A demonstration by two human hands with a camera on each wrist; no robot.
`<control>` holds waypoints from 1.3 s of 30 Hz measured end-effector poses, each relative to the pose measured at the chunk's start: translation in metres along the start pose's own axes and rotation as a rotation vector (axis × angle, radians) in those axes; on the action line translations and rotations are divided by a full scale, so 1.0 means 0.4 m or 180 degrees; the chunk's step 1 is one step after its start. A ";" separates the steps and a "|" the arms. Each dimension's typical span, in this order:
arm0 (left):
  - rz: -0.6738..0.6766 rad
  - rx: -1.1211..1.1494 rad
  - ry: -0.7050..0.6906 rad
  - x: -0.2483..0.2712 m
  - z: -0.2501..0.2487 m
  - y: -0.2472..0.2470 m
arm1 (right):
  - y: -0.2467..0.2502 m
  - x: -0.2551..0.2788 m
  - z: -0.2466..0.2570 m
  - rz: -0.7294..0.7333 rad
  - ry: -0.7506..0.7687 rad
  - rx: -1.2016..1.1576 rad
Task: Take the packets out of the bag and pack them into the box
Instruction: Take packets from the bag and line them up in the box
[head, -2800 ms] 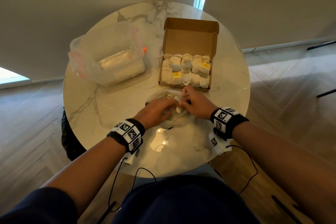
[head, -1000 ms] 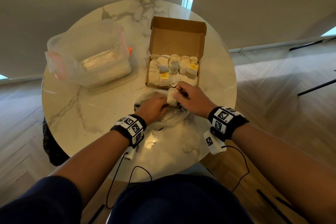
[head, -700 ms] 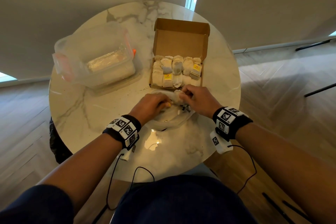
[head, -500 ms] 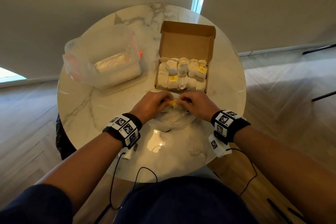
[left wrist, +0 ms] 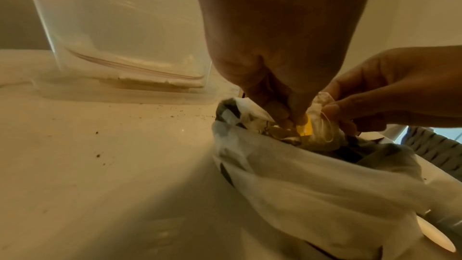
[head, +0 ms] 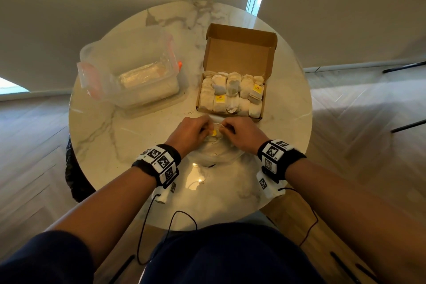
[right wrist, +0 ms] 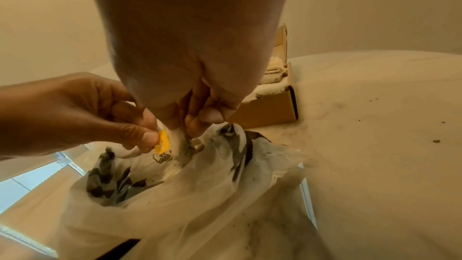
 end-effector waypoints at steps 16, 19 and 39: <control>0.0473 -0.0778 0.0397 -0.011 0.064 -0.021 | -0.005 -0.028 -0.006 0.0200 -0.0097 -0.0012; 0.0625 -0.1566 0.0290 -0.009 0.078 -0.033 | -0.012 -0.024 -0.013 0.0322 -0.0181 0.0082; 0.0775 -0.1487 0.0684 -0.040 0.107 -0.039 | -0.024 -0.011 -0.016 0.0408 -0.0177 0.0238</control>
Point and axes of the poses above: each hand's wrist, its own x-axis away from the middle knuckle, its own y-axis out of the back of the hand, z = x × y, the point moved 6 cm from there along -x, towards the middle knuckle, and after that the axes turned 9 degrees about z, right-handed, at the moved point
